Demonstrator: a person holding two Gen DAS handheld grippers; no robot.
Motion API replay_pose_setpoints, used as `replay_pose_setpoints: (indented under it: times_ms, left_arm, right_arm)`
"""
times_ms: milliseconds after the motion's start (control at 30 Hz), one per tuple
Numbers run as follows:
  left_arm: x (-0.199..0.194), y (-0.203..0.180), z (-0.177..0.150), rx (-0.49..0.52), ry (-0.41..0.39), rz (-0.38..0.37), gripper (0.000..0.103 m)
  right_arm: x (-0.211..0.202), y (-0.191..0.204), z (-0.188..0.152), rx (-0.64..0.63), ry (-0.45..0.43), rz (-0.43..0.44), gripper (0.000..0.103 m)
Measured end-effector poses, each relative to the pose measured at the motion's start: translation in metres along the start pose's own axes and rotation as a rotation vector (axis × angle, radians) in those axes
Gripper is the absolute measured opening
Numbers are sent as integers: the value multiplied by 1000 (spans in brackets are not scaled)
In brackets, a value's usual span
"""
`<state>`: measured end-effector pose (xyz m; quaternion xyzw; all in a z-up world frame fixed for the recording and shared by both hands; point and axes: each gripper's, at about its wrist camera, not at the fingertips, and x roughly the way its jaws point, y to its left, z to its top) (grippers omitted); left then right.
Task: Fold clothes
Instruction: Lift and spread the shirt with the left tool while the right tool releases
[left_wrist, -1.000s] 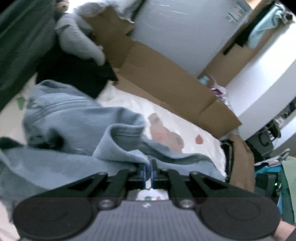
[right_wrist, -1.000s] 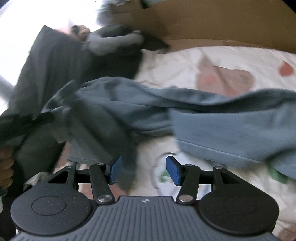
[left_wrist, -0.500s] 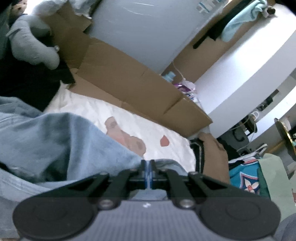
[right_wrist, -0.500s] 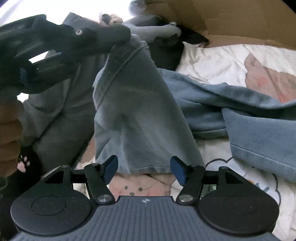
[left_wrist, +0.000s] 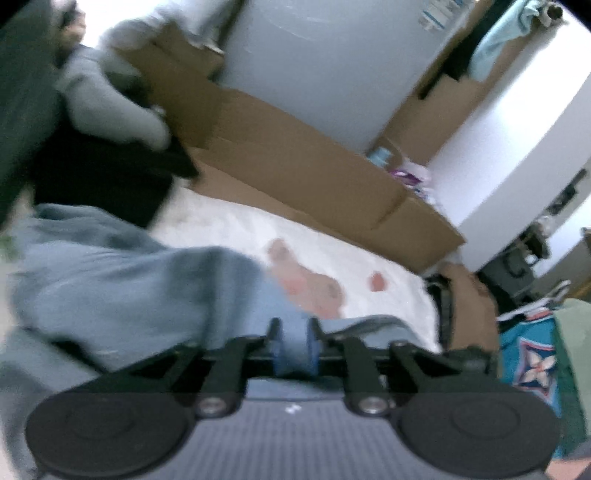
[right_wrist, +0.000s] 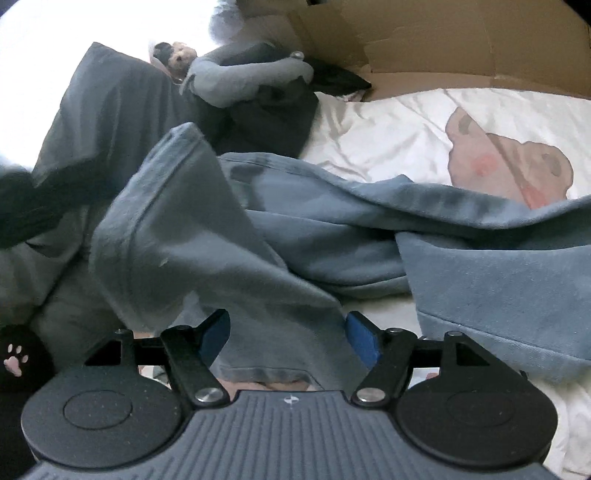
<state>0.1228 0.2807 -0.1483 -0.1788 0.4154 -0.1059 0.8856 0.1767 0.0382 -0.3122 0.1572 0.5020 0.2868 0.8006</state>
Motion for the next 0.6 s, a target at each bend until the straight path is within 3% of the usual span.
replay_pose_setpoints:
  times_ms: [33, 267, 500, 600]
  left_arm:
    - [-6, 9, -5, 1, 2, 38, 42]
    - [-29, 74, -48, 7, 59, 317, 58]
    - [-29, 110, -64, -64, -8, 466, 81]
    - [-24, 128, -63, -163, -20, 443, 81]
  right_arm:
    - [2, -2, 1, 3, 0, -8, 75]
    - [6, -5, 3, 12, 4, -24, 75]
    - [3, -3, 0, 1, 12, -38, 75]
    - [0, -3, -4, -7, 20, -40, 75]
